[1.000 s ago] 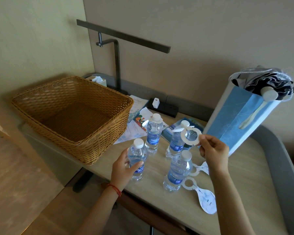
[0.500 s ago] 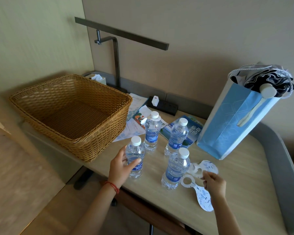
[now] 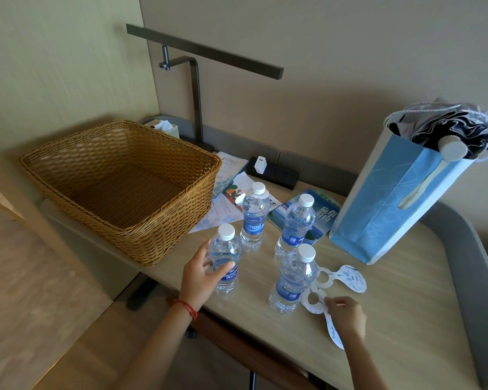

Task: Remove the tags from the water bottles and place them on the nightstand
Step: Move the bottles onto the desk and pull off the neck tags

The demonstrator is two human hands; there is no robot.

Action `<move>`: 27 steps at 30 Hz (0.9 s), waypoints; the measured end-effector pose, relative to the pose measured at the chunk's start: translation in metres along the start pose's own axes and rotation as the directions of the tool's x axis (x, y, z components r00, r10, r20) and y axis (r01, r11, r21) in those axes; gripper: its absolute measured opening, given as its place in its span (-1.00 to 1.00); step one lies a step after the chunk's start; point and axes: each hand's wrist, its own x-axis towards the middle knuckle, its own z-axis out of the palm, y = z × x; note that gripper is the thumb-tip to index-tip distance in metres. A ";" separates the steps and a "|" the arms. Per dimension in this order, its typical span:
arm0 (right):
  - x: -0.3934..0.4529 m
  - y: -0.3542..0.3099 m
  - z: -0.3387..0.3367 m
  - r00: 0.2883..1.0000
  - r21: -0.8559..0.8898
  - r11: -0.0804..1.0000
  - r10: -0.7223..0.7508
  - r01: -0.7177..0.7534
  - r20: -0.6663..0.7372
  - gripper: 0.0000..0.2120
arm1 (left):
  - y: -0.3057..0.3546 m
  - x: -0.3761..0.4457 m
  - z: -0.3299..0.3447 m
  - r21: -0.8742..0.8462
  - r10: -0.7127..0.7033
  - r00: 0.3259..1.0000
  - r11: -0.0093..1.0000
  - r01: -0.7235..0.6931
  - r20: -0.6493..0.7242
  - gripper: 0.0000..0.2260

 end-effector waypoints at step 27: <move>0.019 -0.235 -0.002 0.626 0.145 0.658 -0.750 0.739 0.216 -0.78 | 0.054 0.115 0.000 0.135 -0.015 0.989 0.991 -0.005 0.146 -0.75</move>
